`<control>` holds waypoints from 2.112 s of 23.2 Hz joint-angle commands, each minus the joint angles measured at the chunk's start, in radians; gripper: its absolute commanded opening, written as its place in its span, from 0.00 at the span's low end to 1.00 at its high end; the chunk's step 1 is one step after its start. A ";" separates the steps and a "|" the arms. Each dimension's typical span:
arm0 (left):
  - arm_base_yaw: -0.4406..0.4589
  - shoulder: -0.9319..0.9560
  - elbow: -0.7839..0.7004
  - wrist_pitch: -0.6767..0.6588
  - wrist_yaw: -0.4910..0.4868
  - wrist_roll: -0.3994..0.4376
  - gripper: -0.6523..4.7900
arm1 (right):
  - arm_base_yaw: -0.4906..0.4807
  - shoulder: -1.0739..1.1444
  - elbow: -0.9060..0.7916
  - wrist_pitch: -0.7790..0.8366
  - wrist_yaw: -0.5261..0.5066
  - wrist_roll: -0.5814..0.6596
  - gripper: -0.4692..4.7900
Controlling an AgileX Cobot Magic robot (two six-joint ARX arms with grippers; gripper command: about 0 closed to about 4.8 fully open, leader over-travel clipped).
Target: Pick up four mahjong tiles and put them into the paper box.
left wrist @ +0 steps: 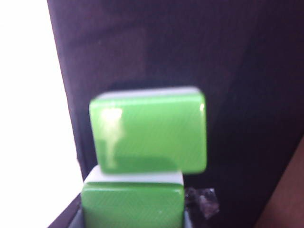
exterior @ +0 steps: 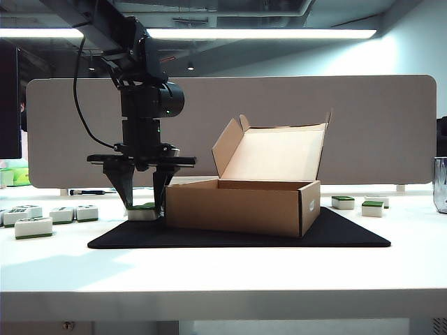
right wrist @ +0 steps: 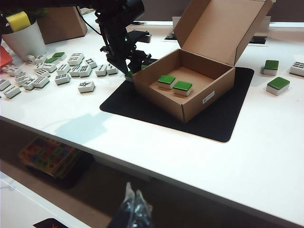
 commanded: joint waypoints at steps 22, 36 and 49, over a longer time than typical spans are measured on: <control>-0.290 -0.066 0.002 0.108 0.039 0.077 0.44 | 0.000 -0.012 0.003 0.043 0.002 -0.002 0.09; -0.296 -0.015 0.002 0.090 0.042 0.078 0.44 | 0.000 -0.012 0.003 0.043 0.002 -0.002 0.09; -0.295 0.002 0.002 0.089 0.049 0.078 0.63 | 0.000 -0.012 0.003 0.043 0.002 -0.002 0.09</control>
